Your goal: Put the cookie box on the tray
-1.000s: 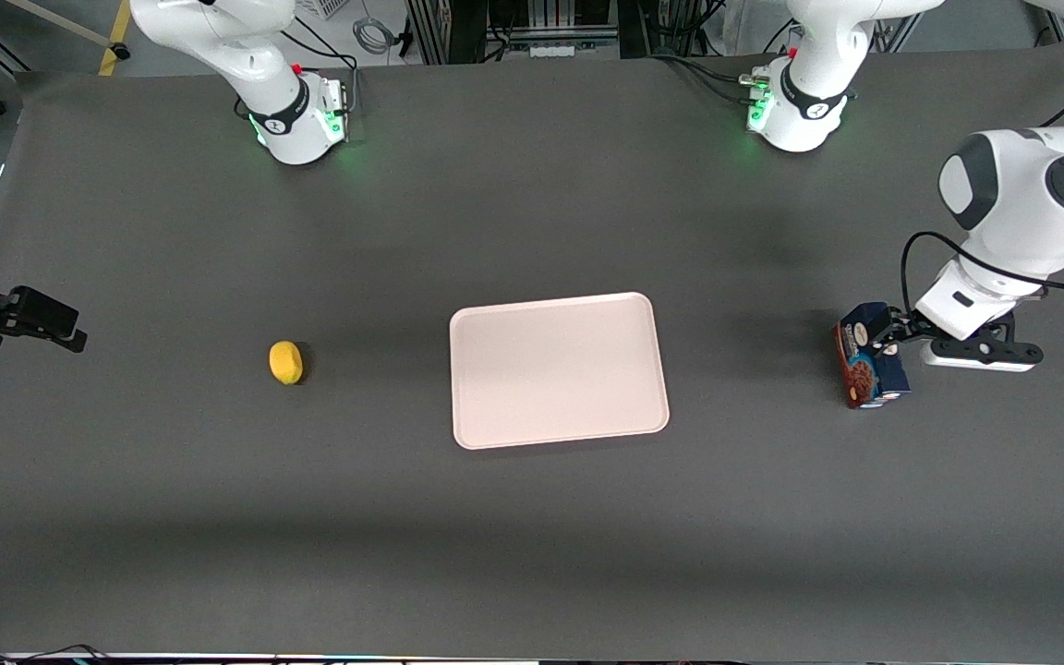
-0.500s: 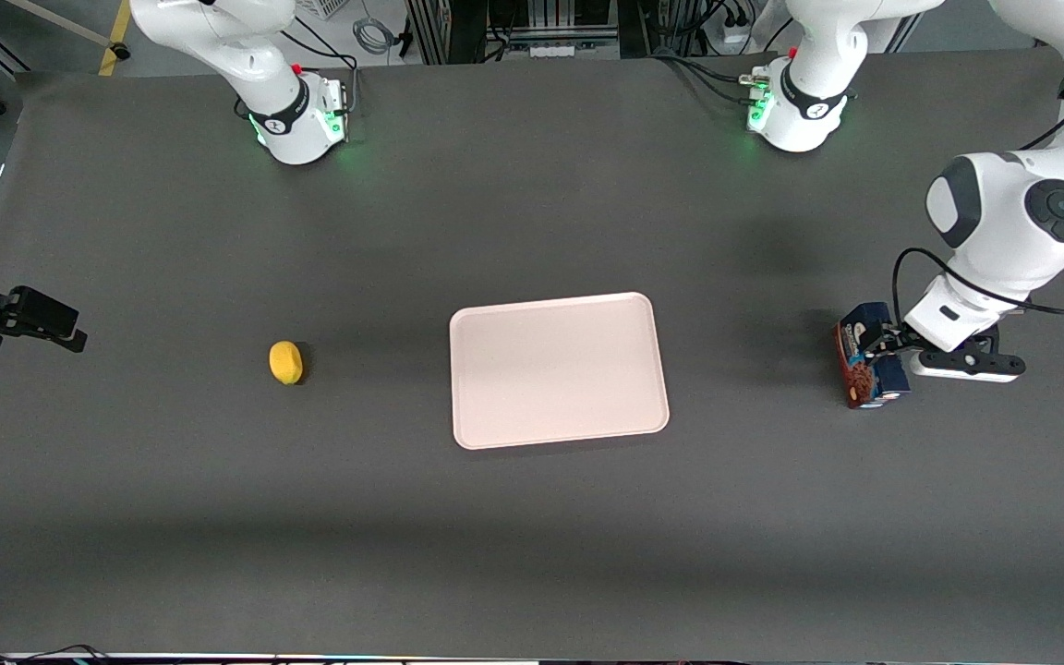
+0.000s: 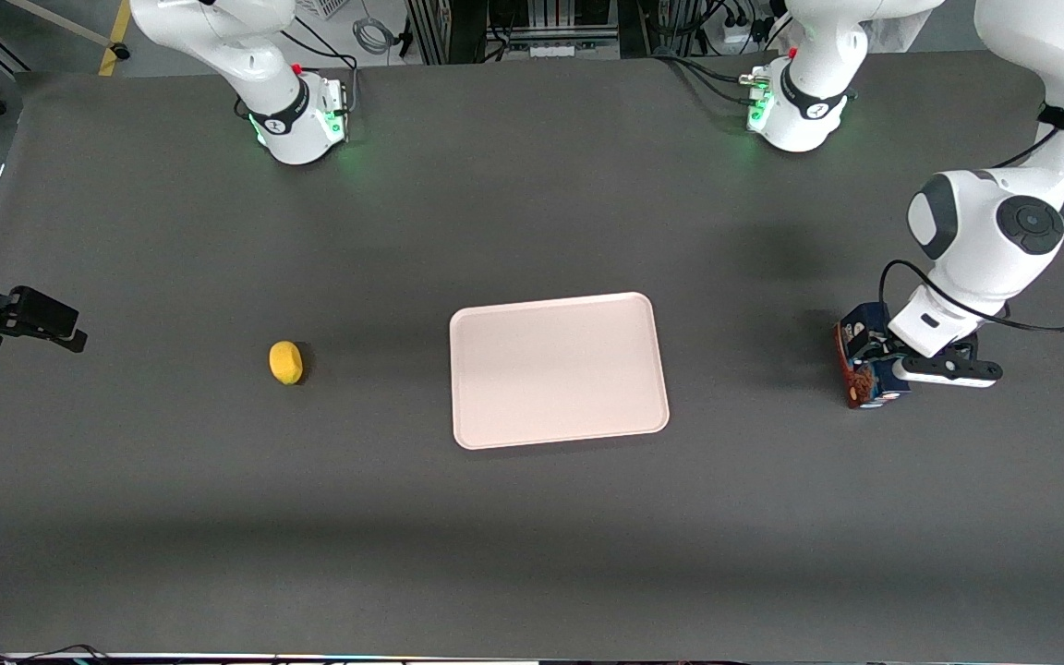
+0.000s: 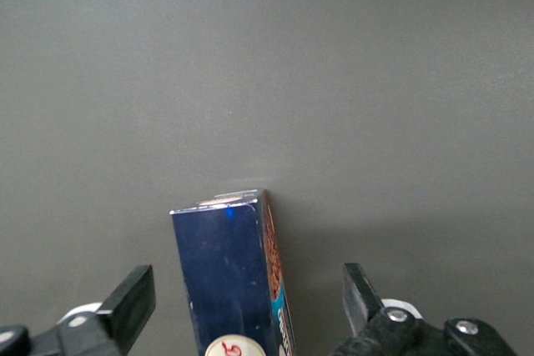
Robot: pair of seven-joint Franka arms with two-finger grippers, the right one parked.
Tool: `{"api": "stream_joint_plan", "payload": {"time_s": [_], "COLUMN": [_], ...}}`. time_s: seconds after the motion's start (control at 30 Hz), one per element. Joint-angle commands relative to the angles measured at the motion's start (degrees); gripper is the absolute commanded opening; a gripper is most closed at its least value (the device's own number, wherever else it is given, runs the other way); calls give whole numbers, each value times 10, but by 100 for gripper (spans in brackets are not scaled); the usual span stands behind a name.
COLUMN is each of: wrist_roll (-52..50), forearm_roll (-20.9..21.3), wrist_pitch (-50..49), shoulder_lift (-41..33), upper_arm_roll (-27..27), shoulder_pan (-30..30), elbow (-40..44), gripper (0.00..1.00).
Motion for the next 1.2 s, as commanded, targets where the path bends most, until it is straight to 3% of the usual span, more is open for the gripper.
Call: {"api": "stream_joint_plan", "payload": {"time_s": [0.0, 1.17], "wrist_roll": [42, 20], "forearm_roll": [4, -6], "wrist_pitch": [26, 49], "shoulder_lift": [14, 56], "upper_arm_roll": [6, 15], "shoulder_pan": [1, 2], "elbow": [-4, -9], "gripper": [100, 99]}}
